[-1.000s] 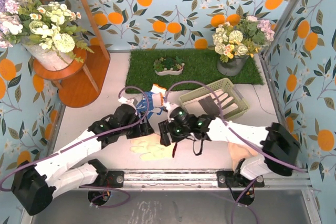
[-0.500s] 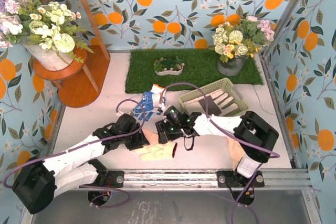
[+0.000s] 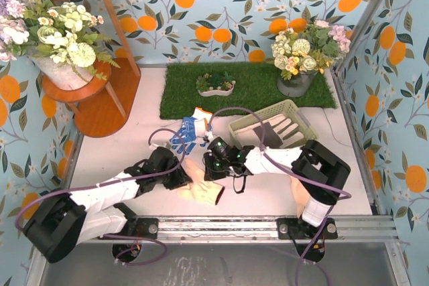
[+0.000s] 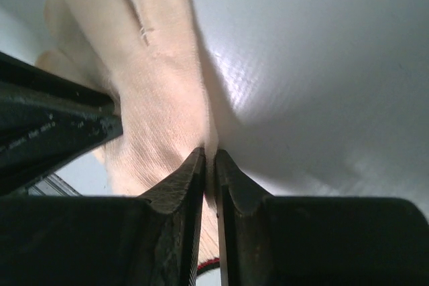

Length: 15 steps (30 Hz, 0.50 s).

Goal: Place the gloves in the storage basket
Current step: Adjust the glove at the center of the board.

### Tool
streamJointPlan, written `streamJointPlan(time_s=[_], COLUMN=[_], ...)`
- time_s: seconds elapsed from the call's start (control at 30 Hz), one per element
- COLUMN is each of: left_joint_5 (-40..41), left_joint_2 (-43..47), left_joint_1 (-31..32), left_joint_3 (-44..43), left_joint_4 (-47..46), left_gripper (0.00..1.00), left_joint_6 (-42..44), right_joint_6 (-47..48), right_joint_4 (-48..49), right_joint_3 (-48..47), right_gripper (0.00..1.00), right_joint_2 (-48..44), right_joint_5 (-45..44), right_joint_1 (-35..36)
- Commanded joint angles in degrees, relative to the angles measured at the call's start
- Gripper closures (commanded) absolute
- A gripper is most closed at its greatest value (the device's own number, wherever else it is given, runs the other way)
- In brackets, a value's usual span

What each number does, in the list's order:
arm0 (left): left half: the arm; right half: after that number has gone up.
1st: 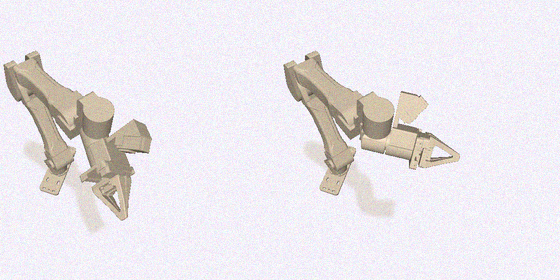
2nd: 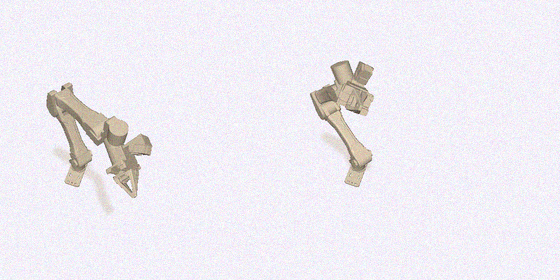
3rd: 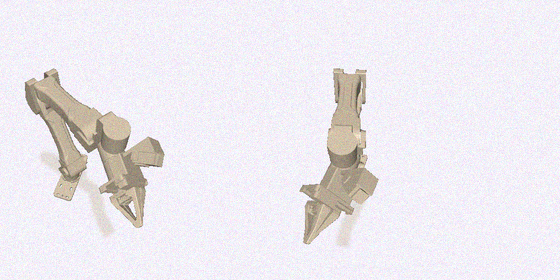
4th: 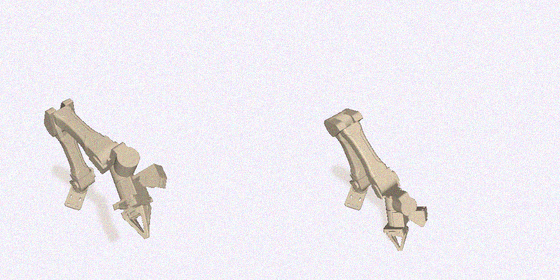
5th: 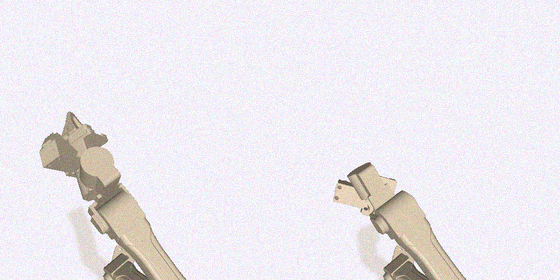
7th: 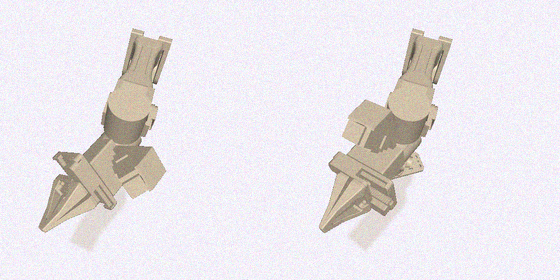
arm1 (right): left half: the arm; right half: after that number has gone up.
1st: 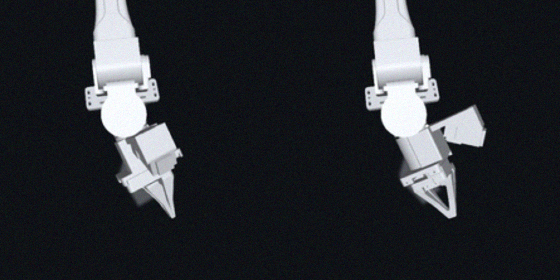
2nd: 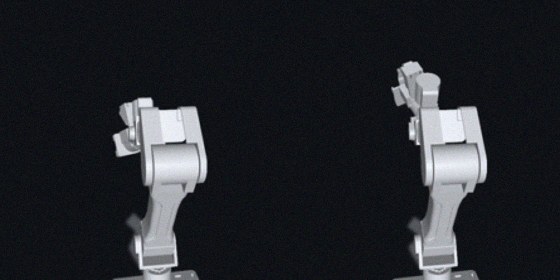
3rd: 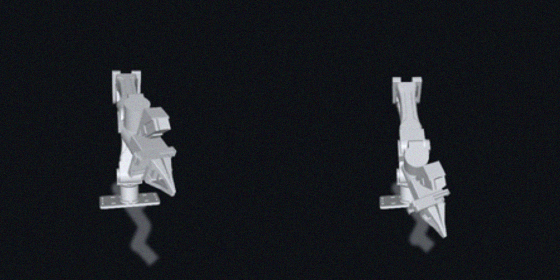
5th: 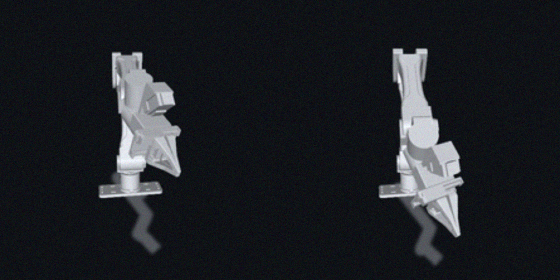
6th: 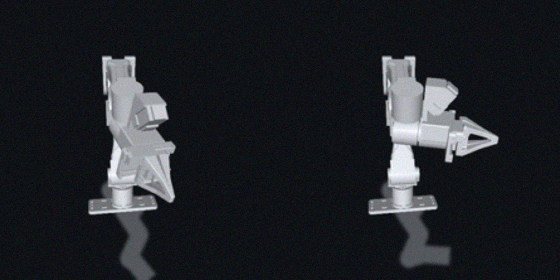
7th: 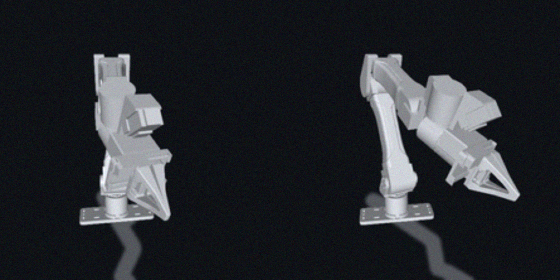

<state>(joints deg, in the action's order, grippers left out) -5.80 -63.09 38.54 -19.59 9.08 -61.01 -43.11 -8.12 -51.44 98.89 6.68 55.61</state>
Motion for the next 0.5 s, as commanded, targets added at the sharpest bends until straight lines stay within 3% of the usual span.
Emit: streamJointPlan(time_s=[0.0, 0.13, 0.27, 0.4, 0.47], left_joint_5=[2.9, 0.2, -2.1, -3.7, -3.5], left_joint_2=[-5.4, -15.8, -25.4, -28.8, -29.1], left_joint_1=[-2.1, -3.0, -3.3, -3.4, -3.6], left_joint_3=[-0.6, -4.3, -12.9, -17.1, -18.9], left_joint_4=[-11.6, -19.5, -21.0, -24.8, -23.8], left_gripper=[0.68, 0.68, 0.68, 0.67, 0.61], left_joint_6=[1.5, 4.7, 9.9, 12.1, 13.7], right_joint_6=[-9.5, -17.8, -28.5, -36.4, -39.7], right_joint_4=[-0.5, -4.1, -6.6, -6.1, -7.3], right_joint_3=[3.3, 5.7, 9.5, 11.6, 11.2], right_gripper=[0.91, 0.95, 0.95, 0.96, 0.96], right_joint_2=[-3.8, -7.5, -12.4, -13.9, -13.3], right_joint_5=[-9.2, -19.9, -31.2, -34.9, -37.3], right_joint_1=[2.6, 6.7, 10.2, 12.6, 14.6])
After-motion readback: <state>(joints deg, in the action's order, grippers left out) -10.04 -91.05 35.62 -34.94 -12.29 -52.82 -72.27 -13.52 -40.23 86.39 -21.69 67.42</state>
